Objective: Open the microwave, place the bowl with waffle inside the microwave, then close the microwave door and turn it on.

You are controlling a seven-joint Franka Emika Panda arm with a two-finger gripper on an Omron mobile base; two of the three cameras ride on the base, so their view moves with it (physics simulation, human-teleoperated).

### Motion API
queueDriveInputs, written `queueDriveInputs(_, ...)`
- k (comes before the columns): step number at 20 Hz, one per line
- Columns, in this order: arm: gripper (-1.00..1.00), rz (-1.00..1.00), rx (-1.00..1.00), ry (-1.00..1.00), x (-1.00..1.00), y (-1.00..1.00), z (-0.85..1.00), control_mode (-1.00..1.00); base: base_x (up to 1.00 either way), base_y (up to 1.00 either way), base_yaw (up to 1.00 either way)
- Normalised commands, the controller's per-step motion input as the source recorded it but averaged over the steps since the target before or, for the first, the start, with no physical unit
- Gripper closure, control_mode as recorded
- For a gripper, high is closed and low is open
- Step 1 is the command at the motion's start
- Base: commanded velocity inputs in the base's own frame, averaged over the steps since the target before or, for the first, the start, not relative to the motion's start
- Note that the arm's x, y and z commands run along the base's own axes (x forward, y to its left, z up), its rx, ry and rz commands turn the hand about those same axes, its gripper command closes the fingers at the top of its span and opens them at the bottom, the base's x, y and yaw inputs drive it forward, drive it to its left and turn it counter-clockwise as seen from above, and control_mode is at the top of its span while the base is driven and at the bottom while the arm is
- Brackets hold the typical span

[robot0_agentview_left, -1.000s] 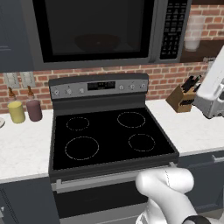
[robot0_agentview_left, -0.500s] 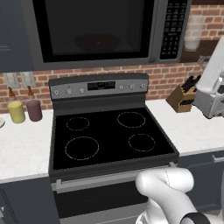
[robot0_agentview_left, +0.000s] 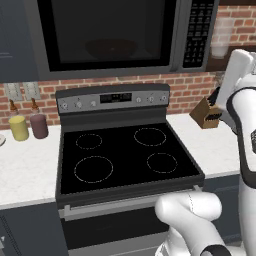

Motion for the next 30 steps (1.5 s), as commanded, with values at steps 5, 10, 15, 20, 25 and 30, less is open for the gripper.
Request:
queueDriveInputs(5,1.00,-0.23,-0.04,0.00,0.36,0.04,0.00,-1.00,0.00,0.00,0.00)
queueDriveInputs(10,1.00,-0.19,0.00,0.00,0.20,0.00,0.01,-1.00,0.00,0.00,0.00)
queueDriveInputs(15,1.00,-0.11,0.00,0.00,0.22,0.00,0.12,-1.00,0.00,0.00,0.00)
queueDriveInputs(20,1.00,-0.01,0.00,0.00,0.09,0.00,0.25,-1.00,0.00,0.00,0.00)
queueDriveInputs(25,1.00,0.00,0.03,0.00,0.22,-0.02,0.05,-1.00,0.00,0.00,0.00)
queueDriveInputs(30,1.00,0.12,0.08,0.00,0.07,-0.23,-0.05,-1.00,0.00,0.00,0.00)
